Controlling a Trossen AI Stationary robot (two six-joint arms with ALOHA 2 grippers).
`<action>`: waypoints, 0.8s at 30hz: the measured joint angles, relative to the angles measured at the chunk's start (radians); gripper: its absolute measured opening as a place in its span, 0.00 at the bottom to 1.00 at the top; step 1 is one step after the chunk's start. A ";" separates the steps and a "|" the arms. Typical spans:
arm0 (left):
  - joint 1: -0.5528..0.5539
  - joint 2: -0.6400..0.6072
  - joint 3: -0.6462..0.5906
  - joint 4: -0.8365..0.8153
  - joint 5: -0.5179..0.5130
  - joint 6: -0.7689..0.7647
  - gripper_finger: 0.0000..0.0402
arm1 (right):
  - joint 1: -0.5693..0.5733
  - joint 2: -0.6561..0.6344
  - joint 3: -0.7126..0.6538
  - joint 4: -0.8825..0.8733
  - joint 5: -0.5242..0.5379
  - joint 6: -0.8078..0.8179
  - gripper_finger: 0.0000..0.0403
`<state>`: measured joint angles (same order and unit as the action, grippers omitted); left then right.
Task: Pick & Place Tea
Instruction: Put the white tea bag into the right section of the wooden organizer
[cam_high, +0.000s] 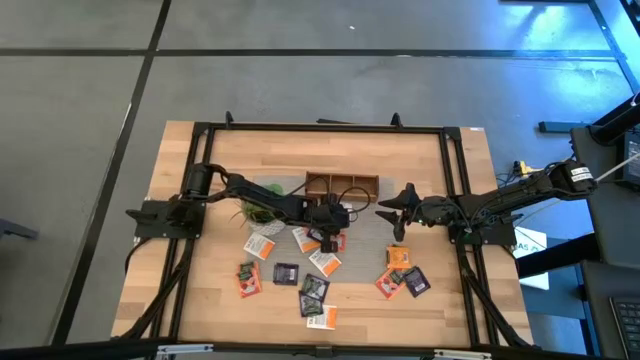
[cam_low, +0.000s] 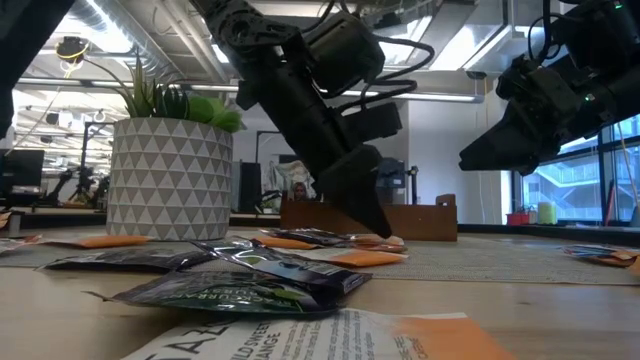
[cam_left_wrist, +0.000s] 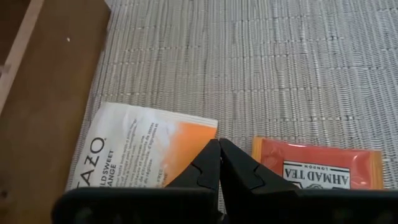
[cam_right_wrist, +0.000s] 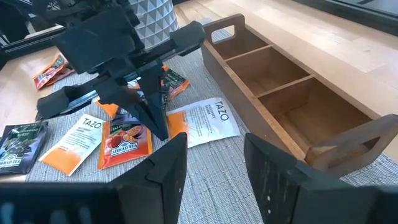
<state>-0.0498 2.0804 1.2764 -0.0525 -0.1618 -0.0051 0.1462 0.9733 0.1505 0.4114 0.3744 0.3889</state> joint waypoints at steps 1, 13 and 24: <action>0.000 0.000 0.000 0.000 0.000 0.001 0.00 | 0.000 0.000 0.000 0.000 0.000 0.000 0.40; 0.006 0.000 0.000 -0.046 -0.004 -0.025 0.01 | 0.000 0.000 0.000 0.000 0.000 -0.001 0.40; 0.014 -0.033 0.001 -0.071 -0.020 -0.026 0.01 | 0.000 0.000 0.000 -0.001 0.000 -0.004 0.40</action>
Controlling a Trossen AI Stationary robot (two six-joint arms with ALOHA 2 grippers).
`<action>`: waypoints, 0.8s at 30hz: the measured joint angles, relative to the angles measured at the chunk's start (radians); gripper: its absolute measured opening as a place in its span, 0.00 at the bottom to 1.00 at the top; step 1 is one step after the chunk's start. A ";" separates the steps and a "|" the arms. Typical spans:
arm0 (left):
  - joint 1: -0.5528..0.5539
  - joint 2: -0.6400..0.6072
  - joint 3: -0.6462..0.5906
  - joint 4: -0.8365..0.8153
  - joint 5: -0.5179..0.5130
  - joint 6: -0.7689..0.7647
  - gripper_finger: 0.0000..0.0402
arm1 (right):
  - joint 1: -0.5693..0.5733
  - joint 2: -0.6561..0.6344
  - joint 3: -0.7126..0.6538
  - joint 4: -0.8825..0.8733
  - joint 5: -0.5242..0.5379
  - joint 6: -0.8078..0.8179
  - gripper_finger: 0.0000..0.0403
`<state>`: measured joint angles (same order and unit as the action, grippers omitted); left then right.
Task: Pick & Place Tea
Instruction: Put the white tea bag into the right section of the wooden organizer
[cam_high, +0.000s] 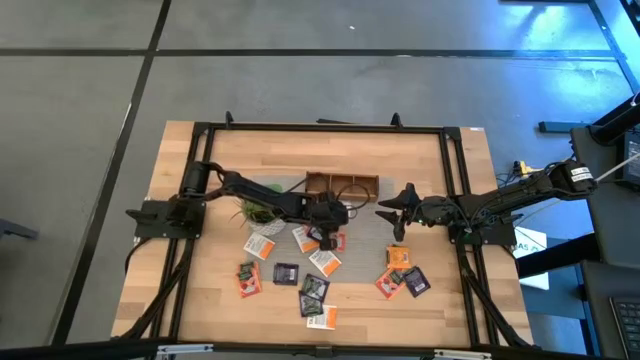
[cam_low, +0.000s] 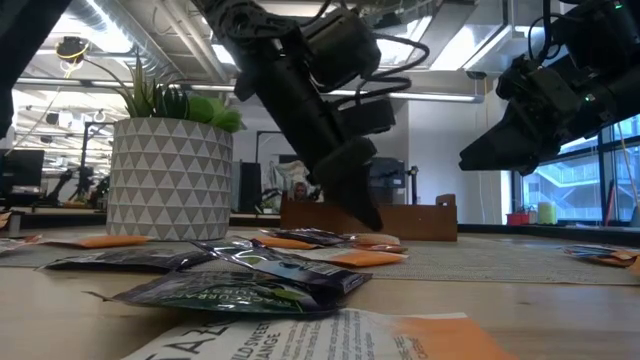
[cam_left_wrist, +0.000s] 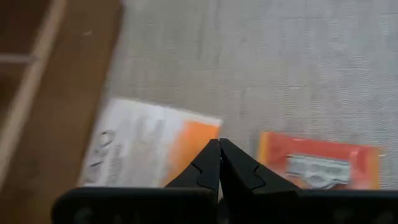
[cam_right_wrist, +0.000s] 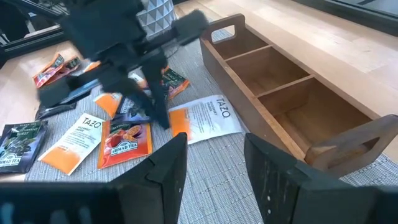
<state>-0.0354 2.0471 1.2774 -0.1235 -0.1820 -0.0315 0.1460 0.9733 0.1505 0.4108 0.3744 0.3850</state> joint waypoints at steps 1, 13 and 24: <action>0.002 -0.002 0.000 -0.007 -0.015 0.000 0.00 | 0.000 0.000 0.000 -0.001 0.000 0.000 0.40; 0.012 0.026 0.000 -0.007 0.021 -0.027 0.01 | 0.000 0.000 0.000 -0.005 0.051 -0.001 0.40; -0.020 0.033 0.002 0.001 0.113 -0.023 0.00 | 0.000 0.000 0.000 -0.004 0.051 0.032 0.40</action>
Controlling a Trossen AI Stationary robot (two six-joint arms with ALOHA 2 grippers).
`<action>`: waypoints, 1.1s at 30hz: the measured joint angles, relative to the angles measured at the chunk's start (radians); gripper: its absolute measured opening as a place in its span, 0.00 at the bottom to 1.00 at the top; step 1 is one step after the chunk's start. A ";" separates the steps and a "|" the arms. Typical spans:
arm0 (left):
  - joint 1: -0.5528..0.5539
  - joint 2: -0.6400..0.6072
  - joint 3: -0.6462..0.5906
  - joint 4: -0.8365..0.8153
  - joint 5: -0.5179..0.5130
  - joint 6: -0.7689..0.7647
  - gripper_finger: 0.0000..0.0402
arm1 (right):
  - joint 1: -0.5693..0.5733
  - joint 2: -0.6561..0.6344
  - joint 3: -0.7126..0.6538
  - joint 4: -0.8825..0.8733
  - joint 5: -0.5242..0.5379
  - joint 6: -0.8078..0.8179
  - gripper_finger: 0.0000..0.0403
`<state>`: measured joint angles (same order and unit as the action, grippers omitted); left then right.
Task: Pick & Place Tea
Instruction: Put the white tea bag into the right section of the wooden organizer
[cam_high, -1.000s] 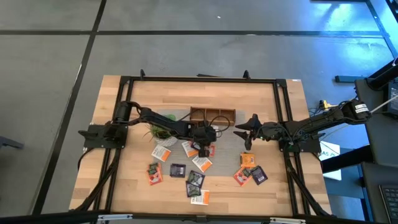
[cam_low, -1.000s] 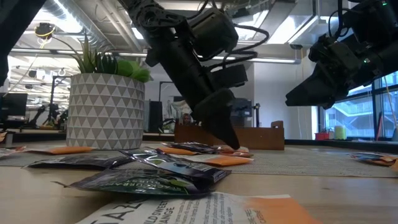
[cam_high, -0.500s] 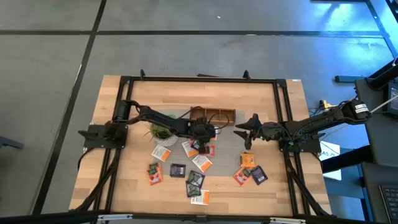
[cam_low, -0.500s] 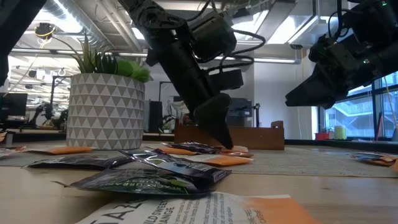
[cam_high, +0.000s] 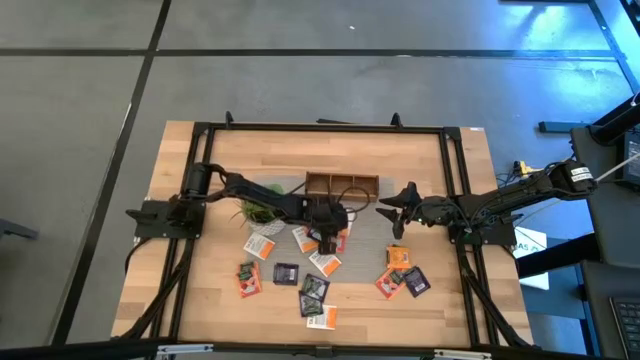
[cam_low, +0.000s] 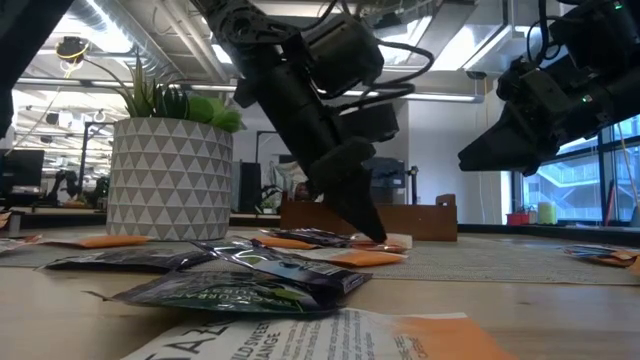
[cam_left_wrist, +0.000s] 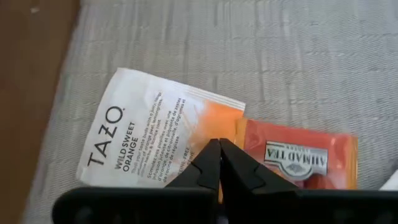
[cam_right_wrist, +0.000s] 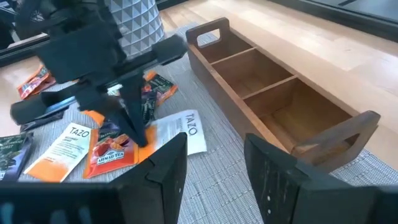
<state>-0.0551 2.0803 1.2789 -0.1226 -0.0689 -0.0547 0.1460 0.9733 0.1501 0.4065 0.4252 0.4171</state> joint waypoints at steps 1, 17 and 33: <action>-0.002 0.000 0.000 0.000 0.000 0.000 0.00 | 0.000 0.000 0.000 0.000 0.000 0.000 0.40; -0.059 0.032 0.000 0.007 0.031 0.026 0.00 | 0.000 0.000 0.000 0.003 -0.061 0.290 0.40; -0.051 0.080 -0.003 0.180 0.019 0.032 0.01 | 0.000 0.000 0.000 0.180 -0.234 0.274 0.40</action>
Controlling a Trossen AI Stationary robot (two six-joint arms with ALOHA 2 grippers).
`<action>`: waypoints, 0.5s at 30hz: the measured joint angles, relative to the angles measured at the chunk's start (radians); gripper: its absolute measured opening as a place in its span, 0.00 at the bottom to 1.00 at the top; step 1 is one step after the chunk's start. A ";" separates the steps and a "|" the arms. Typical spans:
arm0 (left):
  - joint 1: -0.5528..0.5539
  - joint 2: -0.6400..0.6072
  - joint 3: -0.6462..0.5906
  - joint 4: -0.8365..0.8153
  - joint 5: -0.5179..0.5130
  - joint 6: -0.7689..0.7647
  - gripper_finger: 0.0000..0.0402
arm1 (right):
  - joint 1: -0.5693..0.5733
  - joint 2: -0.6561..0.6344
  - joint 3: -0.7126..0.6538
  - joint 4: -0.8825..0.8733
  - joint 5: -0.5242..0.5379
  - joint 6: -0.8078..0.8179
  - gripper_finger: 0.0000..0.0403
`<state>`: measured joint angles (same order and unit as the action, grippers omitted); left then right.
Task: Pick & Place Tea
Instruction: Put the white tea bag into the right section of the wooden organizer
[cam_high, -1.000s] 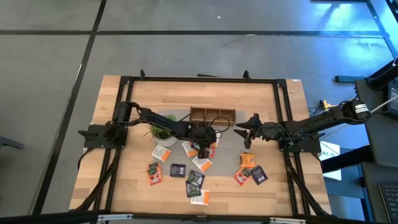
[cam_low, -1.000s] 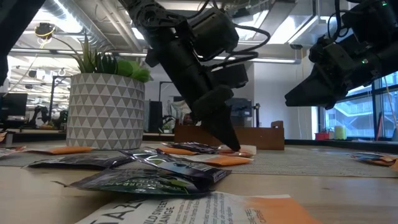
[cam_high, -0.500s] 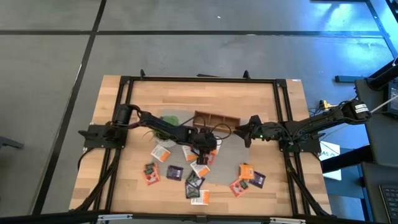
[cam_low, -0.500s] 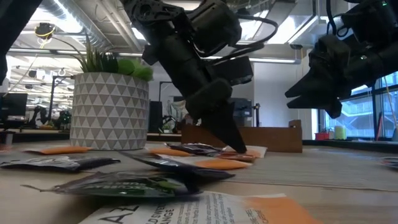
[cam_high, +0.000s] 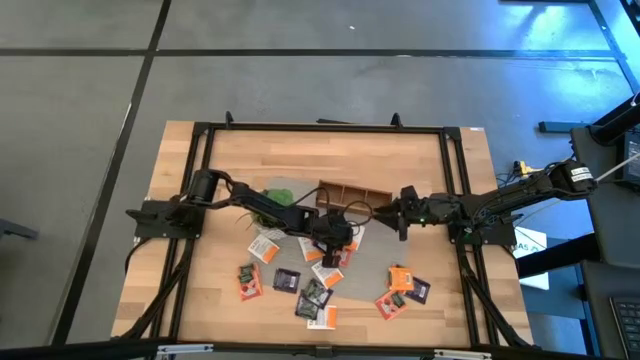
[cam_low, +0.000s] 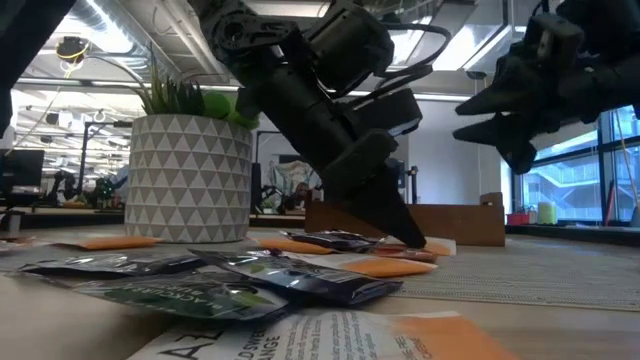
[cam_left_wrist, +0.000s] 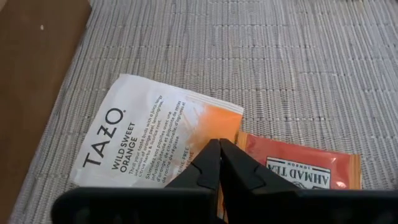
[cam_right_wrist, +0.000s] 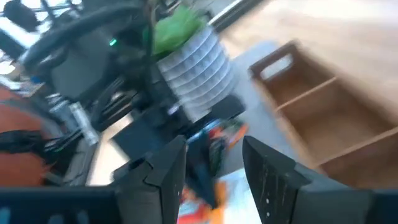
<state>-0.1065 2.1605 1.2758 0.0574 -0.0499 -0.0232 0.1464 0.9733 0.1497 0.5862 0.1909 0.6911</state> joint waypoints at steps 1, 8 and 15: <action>0.002 0.000 0.000 0.000 -0.005 -0.013 0.01 | 0.002 0.000 0.000 -0.012 -0.020 0.031 0.40; 0.014 0.002 0.000 0.048 -0.016 -0.024 0.01 | 0.051 0.085 0.000 -0.046 -0.026 0.116 0.45; 0.014 0.001 0.000 0.055 -0.027 -0.019 0.01 | 0.095 0.174 0.044 0.028 -0.084 -0.037 0.67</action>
<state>-0.0929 2.1616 1.2758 0.1127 -0.0770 -0.0421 0.2419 1.1470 0.1936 0.6145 0.1066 0.6545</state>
